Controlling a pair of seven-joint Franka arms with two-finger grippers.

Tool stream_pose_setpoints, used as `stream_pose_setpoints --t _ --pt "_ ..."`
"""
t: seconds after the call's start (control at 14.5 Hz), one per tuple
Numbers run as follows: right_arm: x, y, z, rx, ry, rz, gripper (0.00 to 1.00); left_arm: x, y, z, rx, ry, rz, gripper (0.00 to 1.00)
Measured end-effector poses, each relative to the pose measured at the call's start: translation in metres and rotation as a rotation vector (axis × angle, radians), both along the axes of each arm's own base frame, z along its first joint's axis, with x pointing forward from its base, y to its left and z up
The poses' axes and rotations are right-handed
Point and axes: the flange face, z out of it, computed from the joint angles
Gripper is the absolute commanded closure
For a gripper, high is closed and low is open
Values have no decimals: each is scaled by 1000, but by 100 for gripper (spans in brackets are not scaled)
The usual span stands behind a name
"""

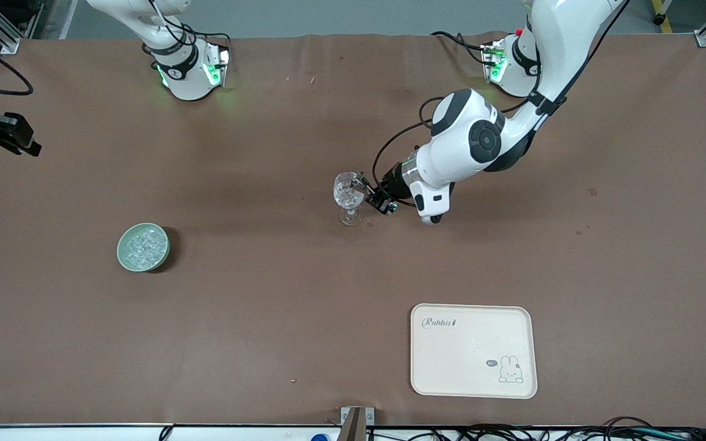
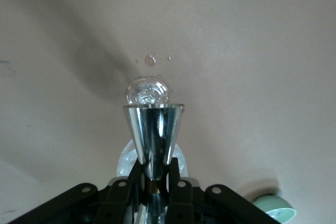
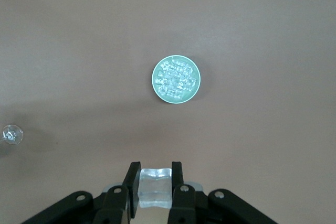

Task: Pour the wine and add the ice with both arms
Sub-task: 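Tilt the jigger over the glass rim with the left gripper to pour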

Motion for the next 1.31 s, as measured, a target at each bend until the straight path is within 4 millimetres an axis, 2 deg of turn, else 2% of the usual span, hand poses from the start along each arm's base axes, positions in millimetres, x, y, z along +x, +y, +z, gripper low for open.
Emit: stream_pose_setpoints --t 0.34,0.89,1.17,1.31 --pt "0 4 0 0 0 8 98 -3 -3 3 45 -15 -53 98" --pt "0 4 0 0 0 8 98 -2 -13 19 105 -53 4 99" --pt "0 7 0 1 0 12 98 4 -8 21 68 -6 46 99" --pt "0 15 0 1 2 26 98 11 1 20 -9 47 58 99"
